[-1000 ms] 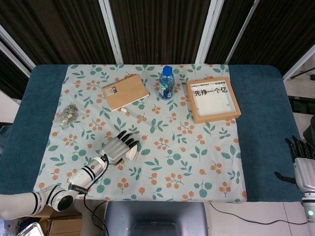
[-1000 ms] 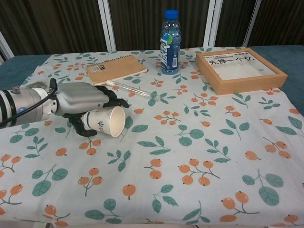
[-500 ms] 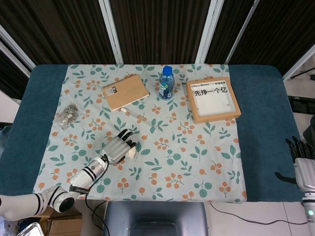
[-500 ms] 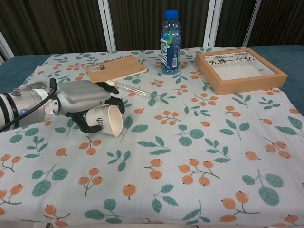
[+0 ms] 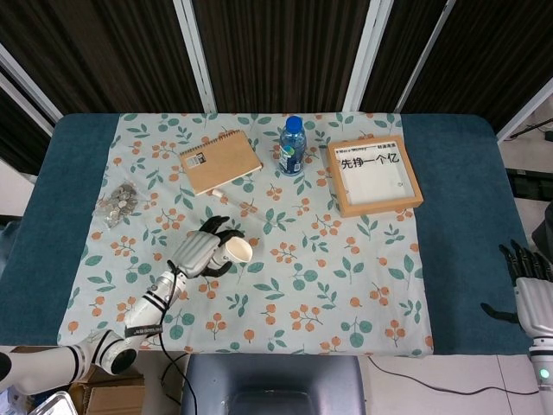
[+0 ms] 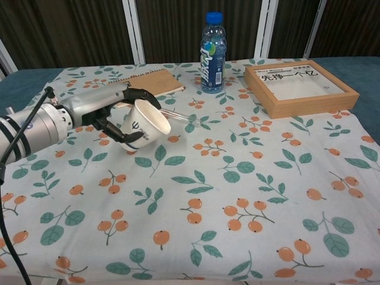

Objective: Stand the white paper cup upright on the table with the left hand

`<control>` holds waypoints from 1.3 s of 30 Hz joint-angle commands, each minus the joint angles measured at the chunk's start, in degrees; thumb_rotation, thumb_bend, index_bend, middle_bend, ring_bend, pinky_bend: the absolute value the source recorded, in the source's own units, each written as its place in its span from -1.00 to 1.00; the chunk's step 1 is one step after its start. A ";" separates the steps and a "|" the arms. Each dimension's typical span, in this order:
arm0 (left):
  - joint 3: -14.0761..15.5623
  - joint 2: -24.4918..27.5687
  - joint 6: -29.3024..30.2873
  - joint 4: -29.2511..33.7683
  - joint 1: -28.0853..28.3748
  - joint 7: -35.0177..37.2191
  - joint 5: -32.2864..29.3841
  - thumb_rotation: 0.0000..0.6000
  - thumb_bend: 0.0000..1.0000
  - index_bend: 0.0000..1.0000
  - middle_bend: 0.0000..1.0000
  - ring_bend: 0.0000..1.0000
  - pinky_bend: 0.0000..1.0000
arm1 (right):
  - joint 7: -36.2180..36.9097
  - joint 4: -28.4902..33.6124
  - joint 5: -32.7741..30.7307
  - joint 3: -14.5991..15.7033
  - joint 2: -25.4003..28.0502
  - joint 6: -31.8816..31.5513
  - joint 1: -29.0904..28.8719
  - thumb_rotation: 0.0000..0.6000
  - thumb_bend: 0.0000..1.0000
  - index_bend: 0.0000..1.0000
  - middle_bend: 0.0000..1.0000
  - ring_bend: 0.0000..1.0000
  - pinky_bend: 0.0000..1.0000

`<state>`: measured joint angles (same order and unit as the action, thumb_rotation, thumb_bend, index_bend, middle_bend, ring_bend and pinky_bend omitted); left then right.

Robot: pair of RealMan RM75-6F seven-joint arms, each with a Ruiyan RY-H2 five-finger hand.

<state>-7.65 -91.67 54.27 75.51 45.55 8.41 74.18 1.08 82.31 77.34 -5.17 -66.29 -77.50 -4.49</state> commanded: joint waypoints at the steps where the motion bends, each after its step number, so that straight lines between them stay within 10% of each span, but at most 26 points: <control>1: -3.21 -5.51 3.15 -5.43 -3.73 13.02 -1.22 1.00 -0.24 -0.41 -0.34 -0.94 -0.99 | -0.20 0.16 0.04 0.05 0.05 0.18 -0.12 1.00 -0.90 -1.00 -1.00 -1.00 -1.00; 20: -2.32 -17.32 10.53 -23.55 -8.28 29.18 4.23 1.00 -0.24 -0.48 -0.41 -0.95 -1.00 | -1.20 0.91 -0.15 0.13 0.08 1.10 -0.76 1.00 -0.90 -1.00 -1.00 -1.00 -1.00; 39: -1.68 -13.91 11.71 -20.09 -9.10 31.04 7.56 1.00 -0.23 -1.00 -1.00 -1.00 -1.00 | -0.35 0.49 -0.04 0.06 0.11 0.97 -0.82 1.00 -0.90 -1.00 -1.00 -1.00 -1.00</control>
<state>-9.38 -106.98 64.85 53.57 36.62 39.60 80.77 0.71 82.78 77.27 -5.08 -66.21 -76.49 -5.30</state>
